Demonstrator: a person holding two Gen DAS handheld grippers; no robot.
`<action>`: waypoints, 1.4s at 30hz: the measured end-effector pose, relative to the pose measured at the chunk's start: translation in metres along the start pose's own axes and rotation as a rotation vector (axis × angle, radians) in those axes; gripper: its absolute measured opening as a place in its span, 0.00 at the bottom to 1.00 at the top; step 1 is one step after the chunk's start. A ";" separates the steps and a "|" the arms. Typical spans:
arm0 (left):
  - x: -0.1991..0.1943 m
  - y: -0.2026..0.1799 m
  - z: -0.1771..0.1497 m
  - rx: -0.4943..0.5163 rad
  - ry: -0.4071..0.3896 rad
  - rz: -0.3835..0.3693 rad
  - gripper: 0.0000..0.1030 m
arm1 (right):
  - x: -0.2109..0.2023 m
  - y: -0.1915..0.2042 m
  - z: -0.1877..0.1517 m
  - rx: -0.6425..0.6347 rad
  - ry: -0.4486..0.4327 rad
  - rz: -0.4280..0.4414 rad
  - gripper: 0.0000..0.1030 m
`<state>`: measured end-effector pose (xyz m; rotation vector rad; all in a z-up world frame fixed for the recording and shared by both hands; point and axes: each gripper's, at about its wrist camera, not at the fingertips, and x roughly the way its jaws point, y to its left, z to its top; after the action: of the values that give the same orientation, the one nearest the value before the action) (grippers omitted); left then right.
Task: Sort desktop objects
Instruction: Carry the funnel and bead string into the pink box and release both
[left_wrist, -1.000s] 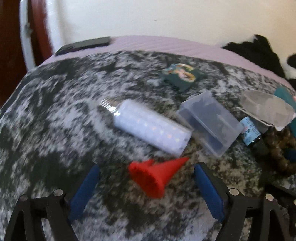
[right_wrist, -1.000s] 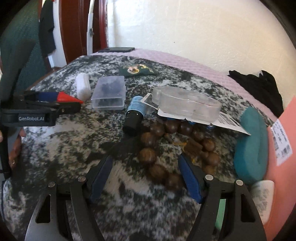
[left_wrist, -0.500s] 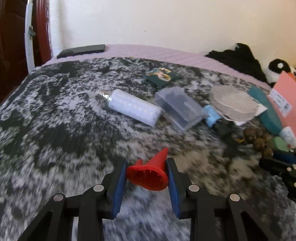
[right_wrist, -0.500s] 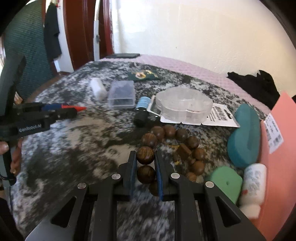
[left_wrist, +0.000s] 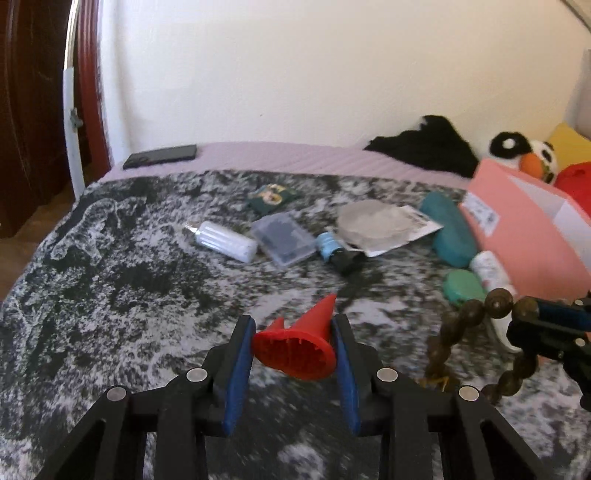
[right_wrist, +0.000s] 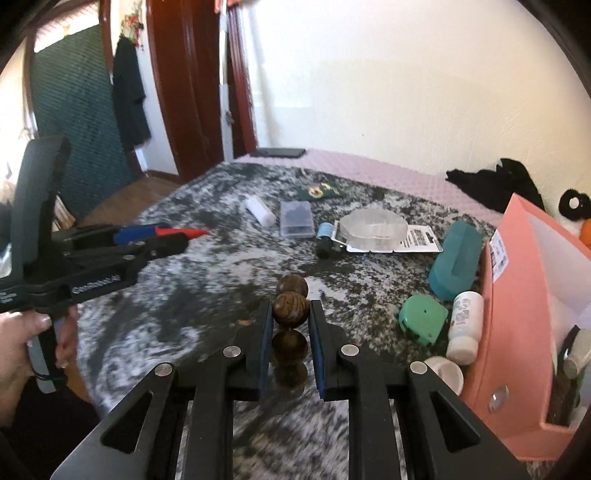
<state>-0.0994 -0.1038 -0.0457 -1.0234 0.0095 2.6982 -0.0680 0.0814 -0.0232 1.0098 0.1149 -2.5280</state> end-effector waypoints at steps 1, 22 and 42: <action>-0.007 -0.004 0.000 0.005 -0.006 0.000 0.34 | -0.009 0.003 0.000 -0.003 -0.010 0.003 0.19; -0.091 -0.172 0.050 0.224 -0.164 -0.145 0.34 | -0.238 -0.019 -0.008 -0.008 -0.318 -0.124 0.19; 0.030 -0.357 0.136 0.410 -0.070 -0.329 0.47 | -0.244 -0.257 -0.011 0.246 -0.263 -0.430 0.21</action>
<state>-0.1239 0.2618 0.0671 -0.7325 0.3354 2.2994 -0.0063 0.4027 0.1146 0.7927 -0.0653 -3.1063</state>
